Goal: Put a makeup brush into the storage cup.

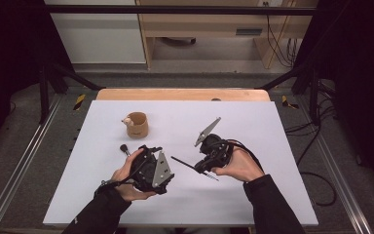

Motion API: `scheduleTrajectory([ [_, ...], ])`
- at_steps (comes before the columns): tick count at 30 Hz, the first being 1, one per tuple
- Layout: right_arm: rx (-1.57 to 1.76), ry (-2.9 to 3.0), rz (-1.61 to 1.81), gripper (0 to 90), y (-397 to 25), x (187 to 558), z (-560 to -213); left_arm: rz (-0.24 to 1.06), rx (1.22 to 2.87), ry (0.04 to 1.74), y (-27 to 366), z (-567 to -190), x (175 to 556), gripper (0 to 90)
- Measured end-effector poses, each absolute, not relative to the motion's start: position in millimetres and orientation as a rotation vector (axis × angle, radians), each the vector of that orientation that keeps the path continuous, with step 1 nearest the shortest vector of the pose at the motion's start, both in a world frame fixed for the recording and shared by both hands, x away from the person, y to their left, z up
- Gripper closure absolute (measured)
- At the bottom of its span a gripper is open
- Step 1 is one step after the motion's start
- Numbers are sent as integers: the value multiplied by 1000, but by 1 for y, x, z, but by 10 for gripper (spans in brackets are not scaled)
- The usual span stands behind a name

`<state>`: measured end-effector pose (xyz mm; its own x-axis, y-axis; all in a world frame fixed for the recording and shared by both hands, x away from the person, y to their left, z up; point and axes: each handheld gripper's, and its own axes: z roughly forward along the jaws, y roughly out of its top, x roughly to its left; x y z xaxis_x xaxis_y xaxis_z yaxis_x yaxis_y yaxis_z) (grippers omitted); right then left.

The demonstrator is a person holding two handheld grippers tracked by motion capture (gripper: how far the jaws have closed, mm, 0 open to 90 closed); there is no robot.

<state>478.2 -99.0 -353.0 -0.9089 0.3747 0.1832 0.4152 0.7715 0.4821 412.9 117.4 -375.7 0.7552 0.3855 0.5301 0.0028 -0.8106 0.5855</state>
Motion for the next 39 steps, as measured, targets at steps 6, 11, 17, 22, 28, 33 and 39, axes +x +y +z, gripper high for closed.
scheduleTrajectory([
  [6,-628,-2881,-799,858,-95,478,-354,941,2404,248,111,-380,412,164],
  [11,-615,-2882,-782,857,-92,477,-355,973,2429,192,105,-383,410,205],
  [17,-597,-2883,-767,857,-88,476,-357,1019,2459,124,100,-386,409,264],
  [22,-588,-2883,-754,858,-86,475,-357,1058,2487,54,96,-388,408,344],
  [28,-582,-2879,-732,857,-83,474,-358,1062,2486,-1,94,-392,406,436],
  [33,-572,-2875,-725,857,-82,474,-359,1074,2502,-51,92,-395,404,522],
  [39,-561,-2878,-707,857,-80,473,-360,1095,2505,-115,90,-397,402,617],
])
